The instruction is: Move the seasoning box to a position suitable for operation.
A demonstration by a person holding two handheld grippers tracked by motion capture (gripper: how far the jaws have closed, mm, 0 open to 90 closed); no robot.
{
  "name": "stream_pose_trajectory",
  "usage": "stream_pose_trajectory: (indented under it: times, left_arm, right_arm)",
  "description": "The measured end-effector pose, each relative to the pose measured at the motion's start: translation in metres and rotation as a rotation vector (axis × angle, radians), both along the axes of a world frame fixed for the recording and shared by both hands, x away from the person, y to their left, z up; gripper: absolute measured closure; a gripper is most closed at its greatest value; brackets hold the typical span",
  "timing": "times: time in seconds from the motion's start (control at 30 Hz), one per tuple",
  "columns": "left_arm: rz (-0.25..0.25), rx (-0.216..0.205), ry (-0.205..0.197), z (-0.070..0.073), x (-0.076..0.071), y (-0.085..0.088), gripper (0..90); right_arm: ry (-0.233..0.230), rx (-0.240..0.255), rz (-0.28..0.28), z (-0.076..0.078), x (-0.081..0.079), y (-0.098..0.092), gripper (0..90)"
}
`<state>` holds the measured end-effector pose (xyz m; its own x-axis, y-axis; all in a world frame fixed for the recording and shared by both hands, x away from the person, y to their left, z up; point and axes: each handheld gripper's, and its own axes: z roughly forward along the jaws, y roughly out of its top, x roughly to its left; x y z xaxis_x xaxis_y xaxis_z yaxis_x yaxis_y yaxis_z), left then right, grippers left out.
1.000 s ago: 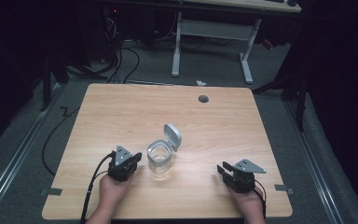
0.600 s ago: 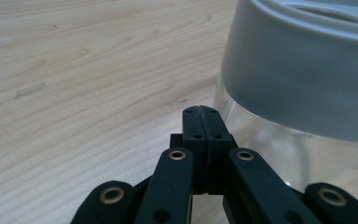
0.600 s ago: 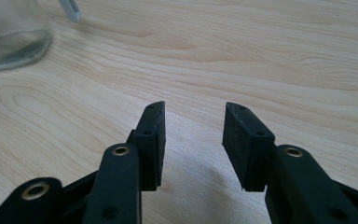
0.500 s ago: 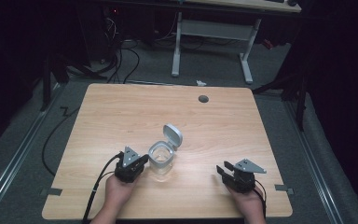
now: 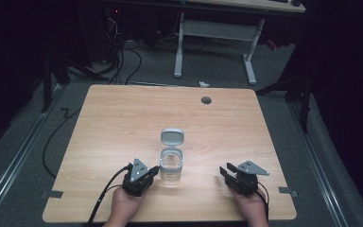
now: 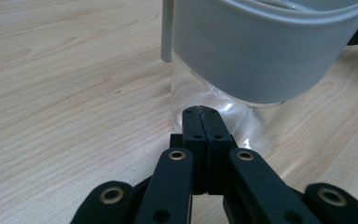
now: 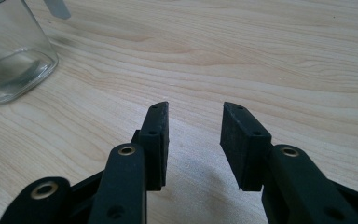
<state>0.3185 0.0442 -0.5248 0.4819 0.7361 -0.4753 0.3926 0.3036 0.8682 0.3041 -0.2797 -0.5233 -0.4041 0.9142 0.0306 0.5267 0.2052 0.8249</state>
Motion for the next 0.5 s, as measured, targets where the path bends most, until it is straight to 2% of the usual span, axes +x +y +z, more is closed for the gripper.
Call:
stream_pose_trajectory:
  times: [0.23, 0.3, 0.5]
  left_arm:
    - [0.003, 0.001, 0.007, -0.0006, -0.0040, 0.0064, 89.4]
    - [-0.002, -0.008, 0.011, 0.0005, -0.0033, 0.0043, 89.9]
    - [-0.023, 0.000, 0.002, 0.0003, -0.0067, -0.0020, 90.0]
  right_arm:
    - [0.020, -0.005, -0.010, 0.0005, 0.0011, 0.0008, 67.0]
    - [0.024, -0.009, -0.008, -0.0003, 0.0016, 0.0020, 67.2]
    - [0.023, -0.006, -0.006, 0.0005, 0.0012, 0.0031, 66.8]
